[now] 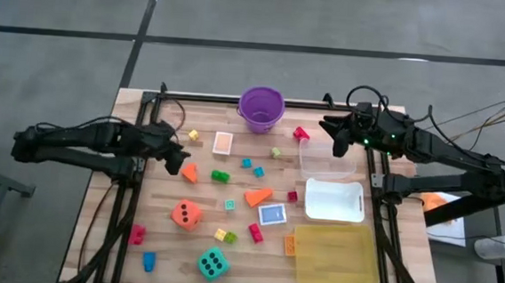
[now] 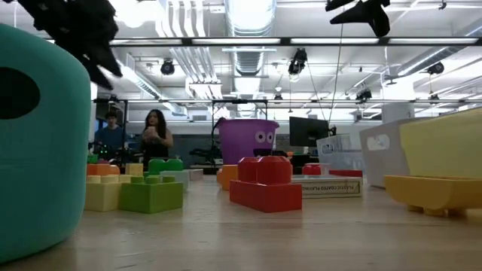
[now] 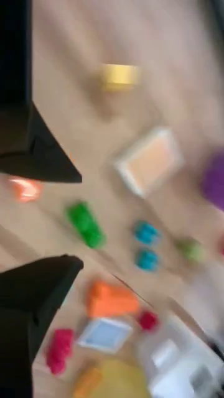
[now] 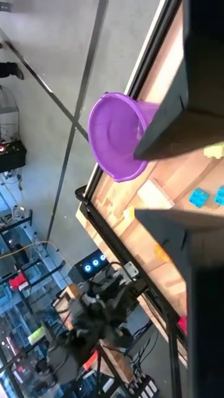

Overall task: Pick & Place Toys
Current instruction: Put the orange game piece into the transparent bin

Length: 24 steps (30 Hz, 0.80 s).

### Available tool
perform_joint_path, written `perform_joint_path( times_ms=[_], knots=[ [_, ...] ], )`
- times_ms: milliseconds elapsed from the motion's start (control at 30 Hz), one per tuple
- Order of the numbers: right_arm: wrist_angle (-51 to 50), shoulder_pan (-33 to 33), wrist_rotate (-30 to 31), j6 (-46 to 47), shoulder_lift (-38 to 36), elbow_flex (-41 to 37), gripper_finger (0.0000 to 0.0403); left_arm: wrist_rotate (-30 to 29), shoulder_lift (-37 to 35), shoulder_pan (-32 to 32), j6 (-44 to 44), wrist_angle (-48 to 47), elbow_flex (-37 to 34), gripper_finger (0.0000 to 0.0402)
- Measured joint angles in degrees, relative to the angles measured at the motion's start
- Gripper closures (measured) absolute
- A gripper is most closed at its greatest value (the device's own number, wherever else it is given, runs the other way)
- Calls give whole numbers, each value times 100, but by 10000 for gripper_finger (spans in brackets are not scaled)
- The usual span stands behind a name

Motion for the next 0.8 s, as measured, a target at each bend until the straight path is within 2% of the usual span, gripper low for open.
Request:
perform_joint_path(
  times_ms=[100, 200, 400, 500, 633, 733, 800],
  knots=[
    [12, 0, -2, 0, -9, 0, 196, 126, 335, 0, -1295, -241, -111, 162],
    [14, 0, -6, 0, -3, -4, 158, 125, 680, 0, -1613, -265, -201, 143],
    [27, 0, -17, 0, 65, -7, 107, 143, 1625, 4, -1488, -227, -202, 106],
    [35, 0, -15, 0, 86, -7, 92, 442, 2089, 27, -1064, -222, -182, 76],
    [34, 0, -15, 0, 92, -9, 78, 1098, 2571, 122, -290, -222, -179, 31],
    [30, 0, -58, 0, 89, -9, 76, 1195, 2744, 122, -183, -229, -72, 6],
    [21, 0, -77, 0, 92, -9, 76, 1195, 2762, 125, -21, -194, -2, 10]
  ],
)
